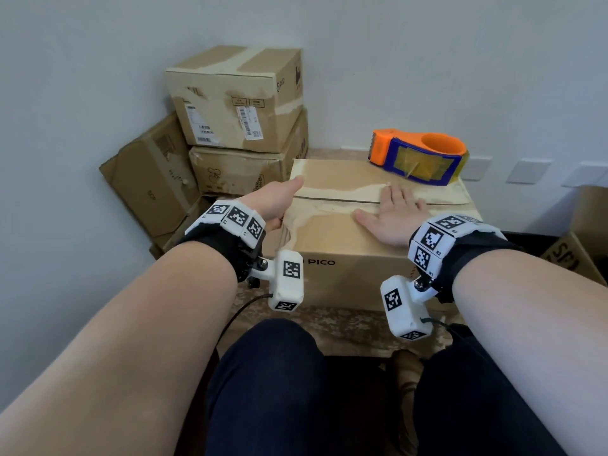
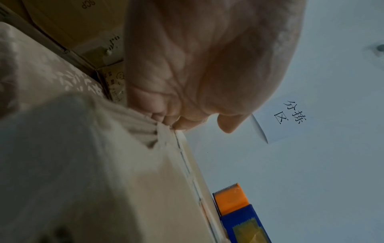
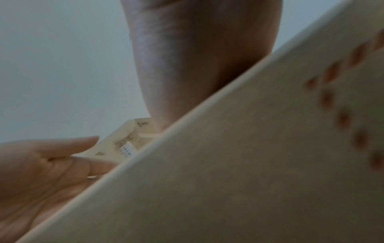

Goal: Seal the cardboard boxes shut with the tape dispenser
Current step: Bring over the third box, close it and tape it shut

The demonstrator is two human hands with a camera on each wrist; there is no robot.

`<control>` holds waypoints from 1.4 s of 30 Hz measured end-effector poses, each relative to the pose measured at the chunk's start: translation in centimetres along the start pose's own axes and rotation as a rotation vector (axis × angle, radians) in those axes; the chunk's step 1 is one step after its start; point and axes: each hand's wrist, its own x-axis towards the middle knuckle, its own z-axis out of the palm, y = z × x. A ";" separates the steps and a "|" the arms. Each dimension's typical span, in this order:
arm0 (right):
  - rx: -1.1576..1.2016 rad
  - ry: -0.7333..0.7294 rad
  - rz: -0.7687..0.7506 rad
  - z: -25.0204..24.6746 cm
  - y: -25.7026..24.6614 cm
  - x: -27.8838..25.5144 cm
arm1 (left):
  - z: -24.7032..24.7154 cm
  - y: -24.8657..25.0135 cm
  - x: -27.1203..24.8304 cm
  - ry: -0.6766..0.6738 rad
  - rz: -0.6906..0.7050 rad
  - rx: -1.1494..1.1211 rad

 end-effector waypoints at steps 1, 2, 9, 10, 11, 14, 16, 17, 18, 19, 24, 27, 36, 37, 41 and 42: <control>-0.003 -0.009 -0.014 -0.1 -0.7 0.1 | 0.2 0.3 -1.0 -0.012 0.000 -0.014; -0.008 -0.019 -0.028 -0.1 -1.4 0.2 | 0.4 0.5 -1.7 -0.023 0.000 -0.023; -0.057 -0.179 -0.200 -0.6 -4.6 0.7 | 0.2 0.7 -3.1 -0.105 0.037 -0.038; -0.087 -0.204 -0.228 -0.7 -4.7 0.6 | 0.1 0.6 -3.1 -0.107 0.023 -0.049; -0.114 -0.224 -0.252 -0.9 -4.8 0.5 | 0.1 0.6 -3.1 -0.116 0.013 -0.052; -0.170 -0.266 -0.305 -1.3 -4.8 0.0 | 0.1 0.5 -3.1 -0.127 0.000 -0.047; -0.213 -0.282 -0.332 -1.5 -4.9 -0.4 | 0.1 0.7 -3.4 -0.134 -0.008 -0.023; -0.244 -0.284 -0.344 -1.6 -5.0 -0.6 | 0.2 0.8 -3.6 -0.142 -0.016 -0.012; -0.280 -0.283 -0.358 -1.6 -5.1 -0.8 | 0.3 0.9 -3.9 -0.147 -0.023 -0.007; -0.313 -0.281 -0.371 -1.6 -5.2 -1.1 | 0.4 1.0 -4.0 -0.146 -0.029 -0.005; -0.395 -0.284 -0.420 -2.8 -4.2 -2.5 | 1.4 1.4 -5.3 -0.113 -0.070 0.067; -0.478 -0.287 -0.413 -3.9 -3.0 -3.2 | 2.5 2.0 -6.3 -0.126 -0.084 0.143; -0.400 -0.144 -0.223 -4.5 3.4 -3.8 | 5.7 3.6 -7.9 -0.250 -0.103 0.214; -0.365 -0.128 -0.192 -4.6 4.0 -3.8 | 5.9 3.8 -7.9 -0.266 -0.106 0.212; -0.096 -0.024 -0.138 -5.3 5.1 -4.0 | 6.8 4.3 -8.1 -0.325 -0.113 0.159; -0.048 -0.001 -0.161 -5.4 5.0 -4.0 | 7.0 4.5 -8.1 -0.342 -0.109 0.159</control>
